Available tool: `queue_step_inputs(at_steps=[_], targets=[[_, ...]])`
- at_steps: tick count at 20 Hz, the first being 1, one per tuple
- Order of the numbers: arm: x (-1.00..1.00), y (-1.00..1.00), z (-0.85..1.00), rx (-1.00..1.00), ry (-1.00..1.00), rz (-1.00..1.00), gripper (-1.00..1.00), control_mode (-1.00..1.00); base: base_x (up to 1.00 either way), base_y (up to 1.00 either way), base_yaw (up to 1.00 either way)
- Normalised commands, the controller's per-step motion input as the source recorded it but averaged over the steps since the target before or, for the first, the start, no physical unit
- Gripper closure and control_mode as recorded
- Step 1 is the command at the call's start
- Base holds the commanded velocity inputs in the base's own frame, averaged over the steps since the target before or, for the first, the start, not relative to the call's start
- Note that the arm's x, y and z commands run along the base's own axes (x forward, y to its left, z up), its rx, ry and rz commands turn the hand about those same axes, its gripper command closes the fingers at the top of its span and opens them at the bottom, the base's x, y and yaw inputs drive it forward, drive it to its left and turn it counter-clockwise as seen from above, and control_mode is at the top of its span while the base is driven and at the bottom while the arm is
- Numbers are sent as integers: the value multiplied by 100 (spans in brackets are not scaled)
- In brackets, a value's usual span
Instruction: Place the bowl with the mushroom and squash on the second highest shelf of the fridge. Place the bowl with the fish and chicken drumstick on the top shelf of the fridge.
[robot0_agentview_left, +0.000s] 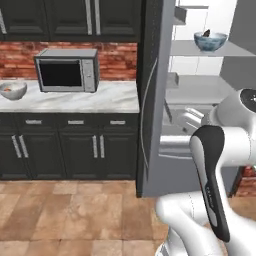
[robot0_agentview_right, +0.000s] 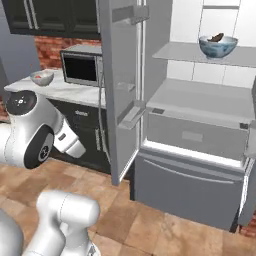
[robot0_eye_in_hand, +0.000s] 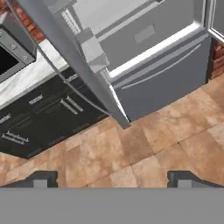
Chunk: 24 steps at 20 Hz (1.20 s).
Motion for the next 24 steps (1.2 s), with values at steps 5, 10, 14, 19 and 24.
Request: queue_step_inputs(at_steps=[5,10,14,19,24], targets=[[0,0,0,0,0,0,-100,100,27,100,39],[0,0,0,0,0,0,-100,100,100,100,5],[0,0,0,0,0,0,-100,100,100,100,0],[0,0,0,0,0,0,-100,100,100,100,-5],[0,0,0,0,0,0,-100,100,100,97,-16]])
